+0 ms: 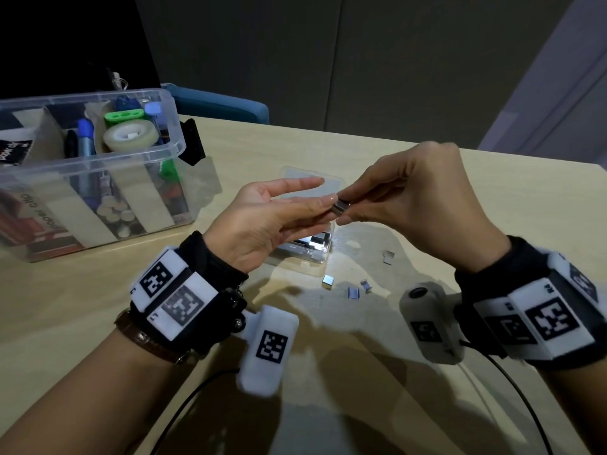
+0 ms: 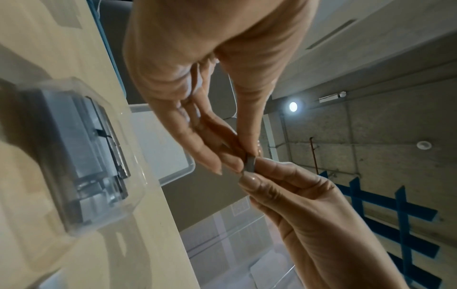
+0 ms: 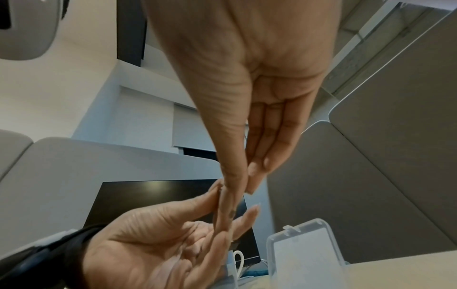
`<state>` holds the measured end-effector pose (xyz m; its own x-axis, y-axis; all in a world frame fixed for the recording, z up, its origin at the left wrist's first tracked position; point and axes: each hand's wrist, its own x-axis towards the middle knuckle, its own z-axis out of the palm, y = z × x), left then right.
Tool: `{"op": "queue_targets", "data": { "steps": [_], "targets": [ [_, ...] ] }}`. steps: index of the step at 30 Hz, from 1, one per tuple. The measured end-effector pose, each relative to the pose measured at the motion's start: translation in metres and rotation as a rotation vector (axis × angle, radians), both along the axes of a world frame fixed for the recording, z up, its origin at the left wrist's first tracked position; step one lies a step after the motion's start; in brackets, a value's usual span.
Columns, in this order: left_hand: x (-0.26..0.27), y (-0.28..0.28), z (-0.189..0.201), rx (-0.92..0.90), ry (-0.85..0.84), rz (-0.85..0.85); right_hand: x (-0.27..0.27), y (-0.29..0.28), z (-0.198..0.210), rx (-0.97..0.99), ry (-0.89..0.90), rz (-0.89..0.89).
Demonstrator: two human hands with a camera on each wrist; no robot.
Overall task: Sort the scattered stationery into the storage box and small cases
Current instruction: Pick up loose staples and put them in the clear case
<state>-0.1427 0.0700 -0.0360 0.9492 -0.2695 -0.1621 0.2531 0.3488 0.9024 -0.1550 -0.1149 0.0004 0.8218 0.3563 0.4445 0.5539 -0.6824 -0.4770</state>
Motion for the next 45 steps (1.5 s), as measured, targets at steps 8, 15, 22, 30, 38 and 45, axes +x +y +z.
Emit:
{"op": "queue_targets", "data": {
  "steps": [8,15,22,30,38,45],
  "targets": [
    [0.004,0.008,0.008,-0.049,0.024,0.083,0.009,0.013,0.012,-0.081,-0.037,0.022],
    [0.015,0.023,0.004,0.419,-0.104,0.166,0.038,0.024,0.009,-0.319,0.296,-0.05],
    [0.021,0.025,-0.005,0.529,-0.048,0.109,0.059,0.043,-0.023,-0.614,0.383,-0.193],
    [0.023,0.026,-0.008,0.571,-0.078,0.101,0.058,0.049,-0.028,-0.714,0.221,-0.28],
    [0.01,0.013,-0.002,0.927,-0.417,-0.265,0.046,0.027,-0.004,-0.626,0.205,-0.221],
    [0.002,-0.02,-0.01,1.504,-0.832,-0.564,0.016,-0.008,-0.009,-0.659,0.619,0.214]
  ]
}}
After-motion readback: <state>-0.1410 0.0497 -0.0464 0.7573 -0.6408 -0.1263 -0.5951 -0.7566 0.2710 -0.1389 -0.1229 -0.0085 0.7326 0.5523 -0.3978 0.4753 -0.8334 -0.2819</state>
